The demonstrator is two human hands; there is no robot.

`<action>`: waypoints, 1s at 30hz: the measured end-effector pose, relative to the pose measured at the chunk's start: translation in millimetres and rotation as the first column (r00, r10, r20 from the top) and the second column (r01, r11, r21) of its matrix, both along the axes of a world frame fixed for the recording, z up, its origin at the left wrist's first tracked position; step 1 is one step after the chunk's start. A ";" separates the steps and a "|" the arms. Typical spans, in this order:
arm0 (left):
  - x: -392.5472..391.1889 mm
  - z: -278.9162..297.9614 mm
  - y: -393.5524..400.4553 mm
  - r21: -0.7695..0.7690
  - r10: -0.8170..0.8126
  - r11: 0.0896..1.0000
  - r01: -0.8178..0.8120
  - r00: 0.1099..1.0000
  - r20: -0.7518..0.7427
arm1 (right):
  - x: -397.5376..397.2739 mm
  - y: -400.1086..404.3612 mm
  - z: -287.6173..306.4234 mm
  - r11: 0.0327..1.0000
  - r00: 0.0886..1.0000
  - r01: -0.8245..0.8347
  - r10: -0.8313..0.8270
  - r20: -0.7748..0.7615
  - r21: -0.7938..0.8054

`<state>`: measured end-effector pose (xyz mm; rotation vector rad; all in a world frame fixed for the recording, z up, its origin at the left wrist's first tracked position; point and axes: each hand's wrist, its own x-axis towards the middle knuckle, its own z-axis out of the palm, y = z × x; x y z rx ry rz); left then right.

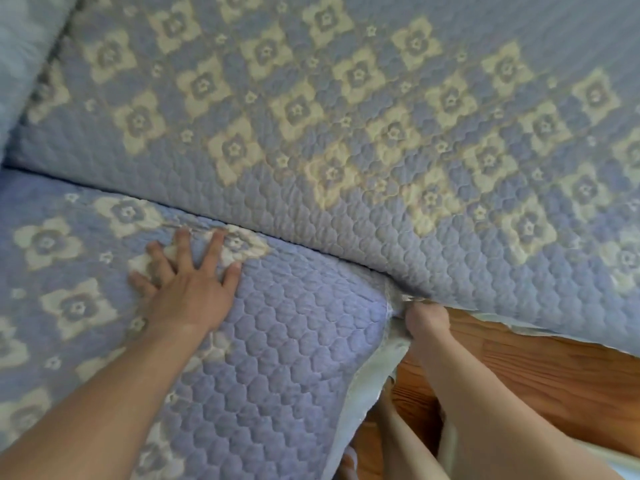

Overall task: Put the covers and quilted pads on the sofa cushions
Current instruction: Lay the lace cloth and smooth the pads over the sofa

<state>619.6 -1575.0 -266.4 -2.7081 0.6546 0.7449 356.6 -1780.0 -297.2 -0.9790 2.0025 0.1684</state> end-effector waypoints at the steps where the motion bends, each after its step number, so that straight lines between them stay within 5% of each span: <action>1: 1.6 -0.8 -2.2 -0.019 -0.016 1.000 0.016 1.000 0.004 | 8.3 3.9 4.3 0.993 0.992 -0.113 0.111 -0.063 -0.020; 4: 5.8 3.1 1.3 -0.100 -0.086 0.992 0.083 0.996 -0.035 | 39.2 41.0 37.6 0.804 0.861 -0.503 0.497 -0.108 -0.318; 7: 25.3 9.2 19.4 -0.276 -0.104 0.956 0.103 0.995 0.013 | 91.3 75.9 63.4 0.309 0.483 -0.640 0.874 -0.055 -0.704; 9: 56.2 10.1 42.1 -0.337 -0.002 0.941 0.043 0.993 0.122 | 139.1 82.3 57.8 0.089 0.187 -0.715 0.980 -0.066 -0.693; 12: 113.8 7.6 74.8 -0.222 -0.052 0.970 0.099 0.977 0.207 | 197.9 86.1 43.1 -0.060 0.024 -0.830 0.989 -0.143 -0.554; 17: 202.5 16.6 59.5 -0.164 -0.408 0.890 0.427 0.903 0.136 | 186.2 100.0 37.3 -0.133 0.052 -0.870 0.933 -0.355 -0.475; 21: 232.4 24.0 46.4 -0.121 -0.597 0.792 0.599 0.800 0.051 | 175.0 98.1 43.7 -0.015 0.078 -0.962 0.942 -0.328 -0.274; 27: 232.1 21.8 62.7 -0.154 -0.504 0.859 0.487 0.858 -0.097 | 194.9 77.6 51.6 0.023 0.037 -0.990 0.994 -0.101 -0.142; 30: 231.9 17.8 21.6 0.036 -0.435 0.889 0.456 0.867 -0.243 | 194.9 69.5 46.5 0.014 0.020 -0.992 0.999 -0.048 -0.128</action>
